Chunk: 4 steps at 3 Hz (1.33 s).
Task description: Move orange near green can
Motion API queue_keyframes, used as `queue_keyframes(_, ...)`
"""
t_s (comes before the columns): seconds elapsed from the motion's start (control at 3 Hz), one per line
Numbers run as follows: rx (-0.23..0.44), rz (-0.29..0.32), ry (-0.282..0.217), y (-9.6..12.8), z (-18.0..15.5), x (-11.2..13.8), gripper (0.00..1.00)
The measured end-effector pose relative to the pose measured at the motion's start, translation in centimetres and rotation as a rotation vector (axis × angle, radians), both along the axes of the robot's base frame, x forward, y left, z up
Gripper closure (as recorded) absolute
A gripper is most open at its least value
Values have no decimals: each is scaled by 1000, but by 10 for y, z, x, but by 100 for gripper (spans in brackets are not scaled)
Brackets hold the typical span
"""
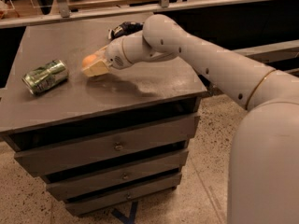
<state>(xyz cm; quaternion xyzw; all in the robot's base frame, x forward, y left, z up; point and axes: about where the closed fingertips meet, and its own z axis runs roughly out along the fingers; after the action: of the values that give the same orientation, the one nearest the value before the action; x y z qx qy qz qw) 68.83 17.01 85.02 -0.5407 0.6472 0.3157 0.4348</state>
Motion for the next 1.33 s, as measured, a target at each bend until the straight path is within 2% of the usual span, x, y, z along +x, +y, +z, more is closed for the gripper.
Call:
queue_keyframes(0.33, 0, 5, 10, 2, -1, -4, 82)
queue_keyframes(1.33, -6, 16, 29, 5, -5, -11, 12)
